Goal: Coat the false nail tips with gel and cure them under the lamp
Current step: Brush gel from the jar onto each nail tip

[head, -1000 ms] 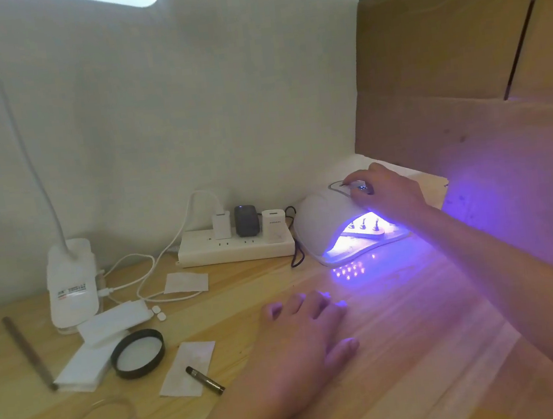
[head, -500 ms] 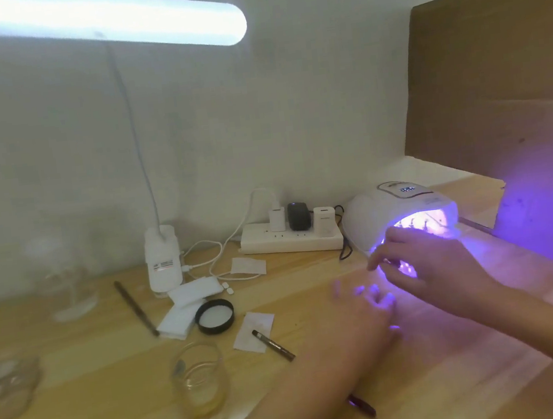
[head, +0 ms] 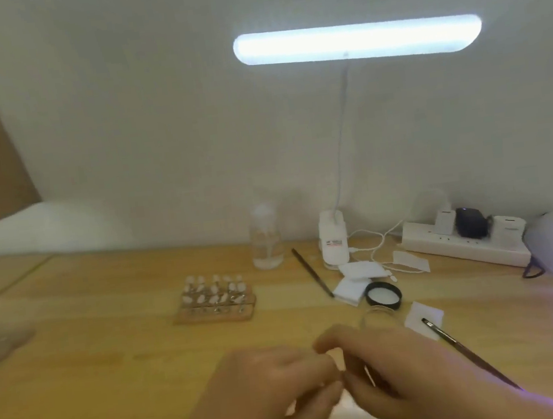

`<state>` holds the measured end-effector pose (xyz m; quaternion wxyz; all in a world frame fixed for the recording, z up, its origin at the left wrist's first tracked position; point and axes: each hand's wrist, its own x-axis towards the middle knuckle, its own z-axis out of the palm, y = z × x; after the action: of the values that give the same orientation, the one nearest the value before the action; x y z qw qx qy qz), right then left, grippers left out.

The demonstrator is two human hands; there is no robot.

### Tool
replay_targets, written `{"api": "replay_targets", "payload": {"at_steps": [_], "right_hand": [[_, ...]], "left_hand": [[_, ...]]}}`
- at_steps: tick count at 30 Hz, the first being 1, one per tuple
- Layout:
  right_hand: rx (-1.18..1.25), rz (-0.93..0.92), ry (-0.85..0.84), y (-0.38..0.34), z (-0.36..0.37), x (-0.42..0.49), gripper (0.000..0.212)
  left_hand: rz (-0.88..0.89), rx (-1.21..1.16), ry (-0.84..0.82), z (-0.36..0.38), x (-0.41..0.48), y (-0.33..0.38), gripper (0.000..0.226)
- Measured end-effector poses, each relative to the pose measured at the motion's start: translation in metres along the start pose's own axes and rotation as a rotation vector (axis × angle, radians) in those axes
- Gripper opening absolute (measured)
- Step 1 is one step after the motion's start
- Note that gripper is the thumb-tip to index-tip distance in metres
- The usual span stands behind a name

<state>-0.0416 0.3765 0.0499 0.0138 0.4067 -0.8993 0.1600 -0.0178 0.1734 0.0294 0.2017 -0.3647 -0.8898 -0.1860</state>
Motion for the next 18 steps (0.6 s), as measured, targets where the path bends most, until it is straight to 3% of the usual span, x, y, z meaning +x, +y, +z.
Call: {"api": "replay_targets", "payload": {"at_steps": [2, 6, 9, 12, 18], "right_hand": [[-0.08, 0.089, -0.125, -0.008, 0.022, 0.035, 0.04], [-0.116, 0.258, -0.027, -0.004, 0.04, 0.087, 0.041], [-0.129, 0.326, -0.014, 0.003, 0.05, 0.111, 0.04], [-0.062, 0.351, 0.043, 0.004, 0.059, 0.125, 0.039], [-0.005, 0.37, 0.127, 0.002, 0.064, 0.135, 0.028]], "left_hand": [[-0.234, 0.104, 0.032, -0.018, -0.024, -0.033, 0.016], [-0.635, 0.214, 0.07, -0.038, -0.059, -0.101, 0.016], [-0.832, 0.307, -0.029, -0.042, -0.065, -0.137, 0.026], [-0.865, 0.311, -0.13, -0.033, -0.063, -0.154, 0.039], [-0.817, 0.302, -0.084, -0.026, -0.05, -0.154, 0.023]]}}
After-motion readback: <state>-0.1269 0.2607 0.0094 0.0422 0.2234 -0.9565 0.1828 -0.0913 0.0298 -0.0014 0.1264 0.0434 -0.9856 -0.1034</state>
